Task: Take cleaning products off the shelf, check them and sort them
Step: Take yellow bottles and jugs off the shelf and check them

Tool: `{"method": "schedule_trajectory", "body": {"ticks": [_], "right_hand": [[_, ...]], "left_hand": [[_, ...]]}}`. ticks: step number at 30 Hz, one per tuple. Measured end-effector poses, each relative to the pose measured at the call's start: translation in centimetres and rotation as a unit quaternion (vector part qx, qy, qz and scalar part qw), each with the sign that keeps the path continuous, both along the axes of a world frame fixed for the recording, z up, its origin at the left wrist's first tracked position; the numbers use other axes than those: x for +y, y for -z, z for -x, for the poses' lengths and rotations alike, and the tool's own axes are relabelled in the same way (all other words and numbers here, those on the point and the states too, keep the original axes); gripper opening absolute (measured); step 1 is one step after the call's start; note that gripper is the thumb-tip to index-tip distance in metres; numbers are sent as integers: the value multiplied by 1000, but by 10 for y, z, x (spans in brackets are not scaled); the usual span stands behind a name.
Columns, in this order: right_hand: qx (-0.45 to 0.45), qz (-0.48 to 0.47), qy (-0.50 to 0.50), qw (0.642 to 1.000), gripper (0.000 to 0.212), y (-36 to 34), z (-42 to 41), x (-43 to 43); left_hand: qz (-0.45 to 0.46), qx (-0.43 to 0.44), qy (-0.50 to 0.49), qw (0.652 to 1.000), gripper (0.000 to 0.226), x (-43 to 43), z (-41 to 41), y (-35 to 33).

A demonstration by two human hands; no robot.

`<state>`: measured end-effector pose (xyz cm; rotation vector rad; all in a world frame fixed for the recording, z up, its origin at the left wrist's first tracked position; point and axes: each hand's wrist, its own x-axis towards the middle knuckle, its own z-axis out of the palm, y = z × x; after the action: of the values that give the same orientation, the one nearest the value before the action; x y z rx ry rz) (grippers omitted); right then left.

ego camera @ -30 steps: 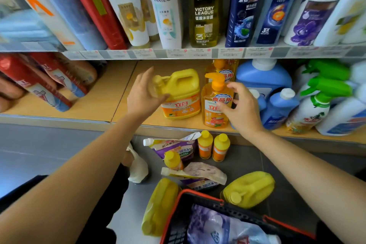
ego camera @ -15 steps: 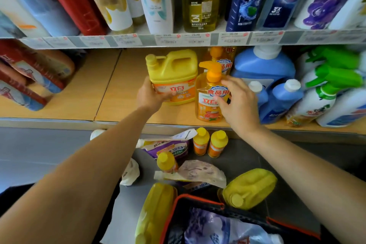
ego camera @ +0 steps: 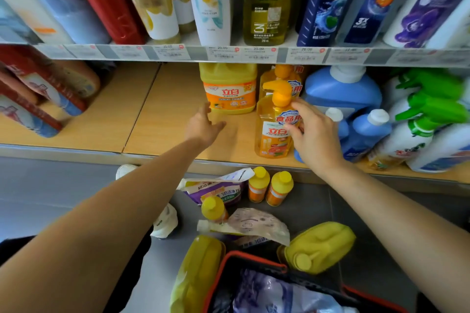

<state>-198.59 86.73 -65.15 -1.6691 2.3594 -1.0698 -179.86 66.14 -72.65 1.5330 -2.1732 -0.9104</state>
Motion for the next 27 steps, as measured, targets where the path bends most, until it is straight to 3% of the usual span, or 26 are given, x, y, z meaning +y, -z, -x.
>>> {"method": "schedule_trajectory", "body": {"ticks": [4, 8, 10, 13, 16, 21, 23, 27], "right_hand": [[-34, 15, 23, 999, 48, -2, -1, 7], [4, 78, 55, 995, 21, 2, -4, 27], [-7, 41, 40, 998, 20, 9, -5, 34], [-68, -97, -32, 992, 21, 18, -4, 43], [-96, -281, -176, 938, 18, 25, -4, 57], [-28, -542, -297, 786, 31, 44, -2, 92], [22, -566, -303, 766, 45, 53, -1, 105], [85, -566, -276, 772, 50, 62, 4, 121]], "left_hand": [[2, 3, 52, 999, 47, 43, -17, -10], [26, -59, 238, 969, 28, 85, -20, -32], [71, -88, 322, 940, 25, 104, -21, -43], [145, -115, 421, 888, 14, 127, -29, -53], [141, -182, 486, 843, 14, 138, -47, -52], [122, -321, 494, 799, 38, 135, -83, -37], [112, -334, 475, 806, 42, 134, -91, -31], [91, -324, 423, 842, 43, 131, -100, -25]]}}
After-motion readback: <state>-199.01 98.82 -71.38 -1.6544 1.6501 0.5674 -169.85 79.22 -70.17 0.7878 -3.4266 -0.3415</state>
